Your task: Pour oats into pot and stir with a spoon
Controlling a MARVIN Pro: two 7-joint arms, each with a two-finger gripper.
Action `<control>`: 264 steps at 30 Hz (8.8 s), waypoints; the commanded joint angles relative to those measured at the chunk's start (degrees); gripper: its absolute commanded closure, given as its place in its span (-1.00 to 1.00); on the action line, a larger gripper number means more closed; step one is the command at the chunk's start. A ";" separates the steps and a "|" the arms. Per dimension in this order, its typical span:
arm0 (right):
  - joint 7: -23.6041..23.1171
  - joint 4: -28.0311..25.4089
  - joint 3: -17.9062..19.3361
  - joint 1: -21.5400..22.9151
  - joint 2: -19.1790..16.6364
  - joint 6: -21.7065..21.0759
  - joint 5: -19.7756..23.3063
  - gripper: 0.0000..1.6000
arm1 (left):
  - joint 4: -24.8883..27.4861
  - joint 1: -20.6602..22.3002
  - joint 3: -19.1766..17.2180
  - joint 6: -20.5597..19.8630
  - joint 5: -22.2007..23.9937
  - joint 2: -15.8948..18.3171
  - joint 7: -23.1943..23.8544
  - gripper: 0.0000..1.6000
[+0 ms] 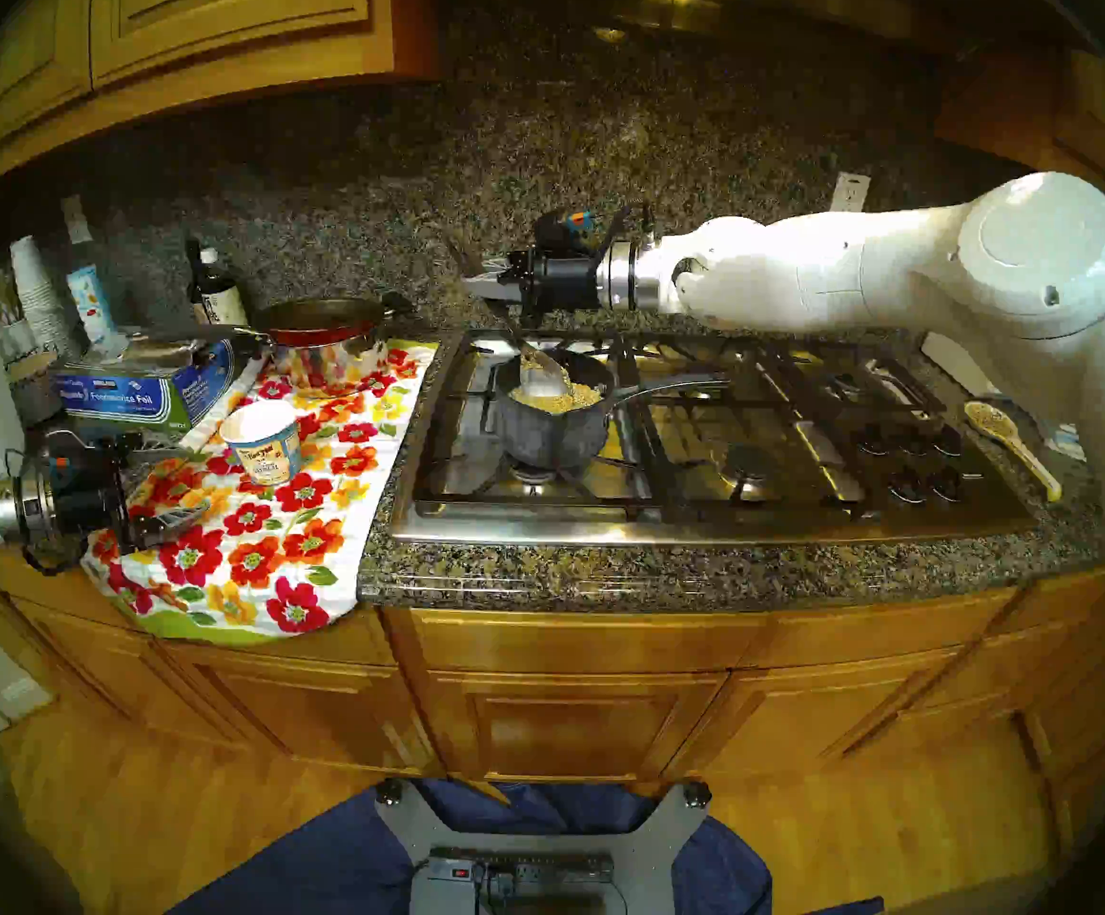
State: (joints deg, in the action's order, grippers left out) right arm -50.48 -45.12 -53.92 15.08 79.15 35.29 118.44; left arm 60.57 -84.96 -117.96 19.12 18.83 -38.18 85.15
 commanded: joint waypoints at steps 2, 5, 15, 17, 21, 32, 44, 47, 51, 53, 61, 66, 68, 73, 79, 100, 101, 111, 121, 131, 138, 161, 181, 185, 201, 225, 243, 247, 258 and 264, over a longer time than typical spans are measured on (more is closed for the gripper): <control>-1.83 5.35 1.36 0.69 0.77 -0.01 0.48 1.00 | 0.80 0.88 -0.94 -0.01 1.18 1.07 -0.15 -1.00; -2.73 5.86 1.13 0.88 0.34 0.02 0.29 1.00 | 0.81 0.88 -0.94 -0.01 1.16 1.07 -0.15 -1.00; -4.98 5.67 0.44 2.15 -0.26 1.61 -0.77 1.00 | 0.81 0.88 -0.93 -0.01 1.14 1.07 -0.15 -1.00; -5.20 5.38 0.49 2.34 -0.31 1.82 -0.77 1.00 | 0.81 0.88 -0.93 -0.01 1.14 1.07 -0.15 -1.00; -5.55 4.94 0.46 2.99 -0.36 1.90 -0.92 1.00 | 0.81 0.87 -0.93 -0.01 1.12 1.07 -0.15 -1.00; -6.05 3.31 0.24 4.69 -1.51 2.64 -1.54 1.00 | 0.82 0.87 -0.93 0.00 1.10 1.07 -0.15 -1.00; -6.58 -1.01 -0.15 5.43 -4.43 5.81 -2.35 1.00 | 0.80 0.88 -0.94 -0.01 1.19 1.08 -0.15 -1.00; -6.48 -2.71 -0.47 5.95 -5.37 6.61 -2.67 1.00 | 0.81 0.88 -0.94 -0.01 1.16 1.07 -0.15 -1.00; -6.40 -4.88 -1.11 6.70 -6.42 6.98 -3.17 1.00 | 0.81 0.88 -0.93 -0.01 1.15 1.07 -0.15 -1.00; -6.19 -6.17 -1.39 7.19 -6.97 7.14 -3.36 1.00 | 0.81 0.88 -0.93 -0.01 1.15 1.07 -0.15 -1.00; -4.45 -10.18 -2.98 9.50 -6.81 1.04 -3.00 1.00 | 0.81 0.88 -0.93 -0.01 1.14 1.07 -0.15 -1.00; -3.82 -10.61 -1.36 9.09 -5.70 -3.24 -0.63 1.00 | 0.81 0.88 -0.93 -0.01 1.16 1.07 -0.15 -1.00; -3.89 -10.52 -0.55 9.05 -5.11 -4.74 0.17 1.00 | 0.82 0.87 -0.93 -0.01 1.13 1.07 -0.15 -1.00; -4.25 -10.58 1.48 8.99 -4.05 -6.89 1.68 1.00 | 0.82 0.87 -0.91 0.00 1.05 1.06 -0.15 -1.00; -4.80 -11.14 3.92 9.11 -2.47 -8.46 3.00 1.00 | 0.83 0.87 -0.91 0.01 1.00 1.05 -0.15 -1.00; -6.35 4.78 2.86 -0.20 1.52 -6.84 1.34 1.00 | 0.79 0.88 -0.94 -0.01 1.24 1.09 -0.15 -1.00; -6.83 5.71 2.81 -0.81 1.56 -6.61 1.32 1.00 | 0.79 0.88 -0.94 -0.01 1.25 1.09 -0.15 -1.00; -10.19 12.23 1.50 -4.02 1.63 -4.79 0.25 1.00 | 0.80 0.87 -0.93 -0.01 1.24 1.09 -0.15 -1.00; -12.37 14.65 0.38 -3.59 -0.80 -4.44 -0.68 1.00 | 0.82 0.86 -0.91 0.00 1.09 1.08 -0.15 -1.00; -15.62 7.61 0.43 -0.45 -4.50 -3.51 -0.58 1.00 | 0.81 0.87 -0.93 -0.01 1.20 1.09 -0.15 -1.00; -16.96 -0.45 1.47 2.88 -6.23 -2.17 -0.19 1.00 | 0.82 0.86 -0.91 0.00 1.11 1.08 -0.15 -1.00; -6.46 -1.07 2.57 3.71 0.70 -1.78 -0.24 1.00 | 0.82 0.86 -0.92 0.01 1.10 1.07 -0.15 -1.00; -11.02 9.75 -0.33 -2.49 -1.43 -2.71 -1.01 1.00 | 0.82 0.85 -0.91 0.00 1.14 1.09 -0.15 -1.00; -12.43 8.49 -0.88 -1.77 -3.38 -2.53 -1.19 1.00 | 0.83 0.84 -0.90 0.01 1.11 1.08 -0.15 -1.00; -12.84 -6.88 -1.36 5.81 -8.35 0.19 -0.72 1.00 | 0.82 0.85 -0.92 0.00 1.19 1.09 -0.15 -1.00; -2.33 -0.76 0.41 2.55 0.86 -0.35 0.00 1.00 | 0.82 0.85 -0.92 0.00 1.16 1.09 -0.15 -1.00; -6.44 12.17 -1.71 -4.83 1.28 -1.49 -0.97 1.00 | 0.82 0.84 -0.92 0.00 1.18 1.09 -0.15 -1.00; -8.25 12.45 -2.26 -5.08 -0.60 -1.40 -1.14 1.00 | 0.83 0.84 -0.91 0.01 1.12 1.08 -0.15 -1.00; -12.76 7.06 -2.77 -1.97 -5.26 0.06 -0.59 1.00 | 0.83 0.84 -0.92 0.00 1.15 1.09 -0.15 -1.00; -12.26 -0.49 -2.13 1.78 -5.61 1.95 -0.35 1.00 | 0.82 0.85 -0.92 0.00 1.21 1.09 -0.15 -1.00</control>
State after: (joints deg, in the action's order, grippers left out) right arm -62.51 -39.69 -56.52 11.72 76.25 35.74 118.32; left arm 60.59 -85.03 -117.95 19.14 18.87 -38.15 85.15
